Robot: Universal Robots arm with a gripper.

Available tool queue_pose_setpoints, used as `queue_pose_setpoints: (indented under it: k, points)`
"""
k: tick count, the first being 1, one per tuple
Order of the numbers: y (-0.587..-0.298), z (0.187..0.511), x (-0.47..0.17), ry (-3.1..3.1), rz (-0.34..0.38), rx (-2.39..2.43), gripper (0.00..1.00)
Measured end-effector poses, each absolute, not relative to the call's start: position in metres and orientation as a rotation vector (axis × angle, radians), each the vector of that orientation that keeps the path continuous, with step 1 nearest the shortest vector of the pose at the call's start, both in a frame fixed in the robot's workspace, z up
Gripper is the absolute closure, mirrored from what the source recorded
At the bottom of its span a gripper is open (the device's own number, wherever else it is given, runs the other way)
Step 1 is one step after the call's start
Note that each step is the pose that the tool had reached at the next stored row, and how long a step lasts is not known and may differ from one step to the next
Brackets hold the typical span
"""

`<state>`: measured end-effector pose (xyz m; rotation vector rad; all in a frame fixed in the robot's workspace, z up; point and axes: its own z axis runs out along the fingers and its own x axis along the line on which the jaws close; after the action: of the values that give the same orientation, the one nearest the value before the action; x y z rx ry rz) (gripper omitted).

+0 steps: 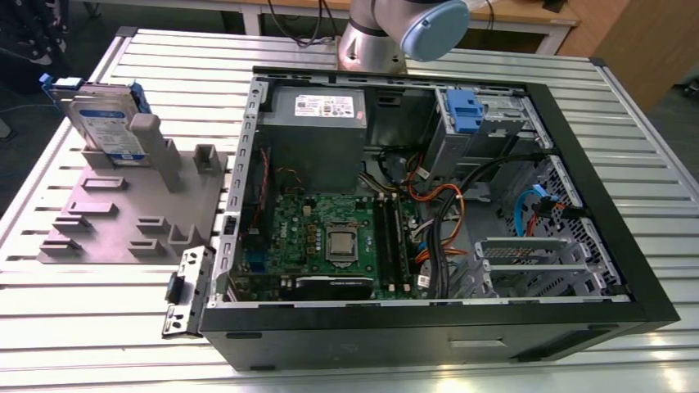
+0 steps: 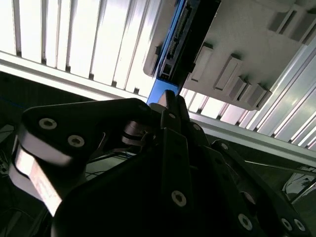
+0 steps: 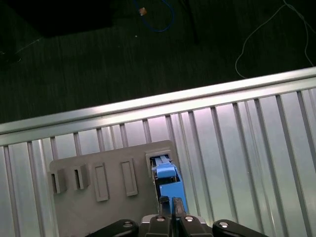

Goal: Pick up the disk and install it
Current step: 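Pick up the disk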

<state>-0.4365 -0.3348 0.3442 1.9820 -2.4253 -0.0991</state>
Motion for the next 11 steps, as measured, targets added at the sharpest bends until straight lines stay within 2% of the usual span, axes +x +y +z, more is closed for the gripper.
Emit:
queue_pose_setpoints:
  k: [1, 2, 3, 7, 8, 11]
  points:
    - [-0.3348, 0.3442, -0.4365, -2.425, -0.099, 1.982, 0.83]
    - [-0.3348, 0.3442, -0.4365, -2.425, -0.099, 1.982, 0.83]
    - [-0.3348, 0.3442, -0.4365, -2.425, -0.099, 1.982, 0.76]
    - [-0.3348, 0.3442, -0.4365, -2.425, -0.099, 1.982, 0.75]
    - [-0.3348, 0.3442, -0.4365, -2.425, -0.099, 1.982, 0.69]
    - [-0.3348, 0.3442, -0.4365, -2.425, -0.099, 1.982, 0.68]
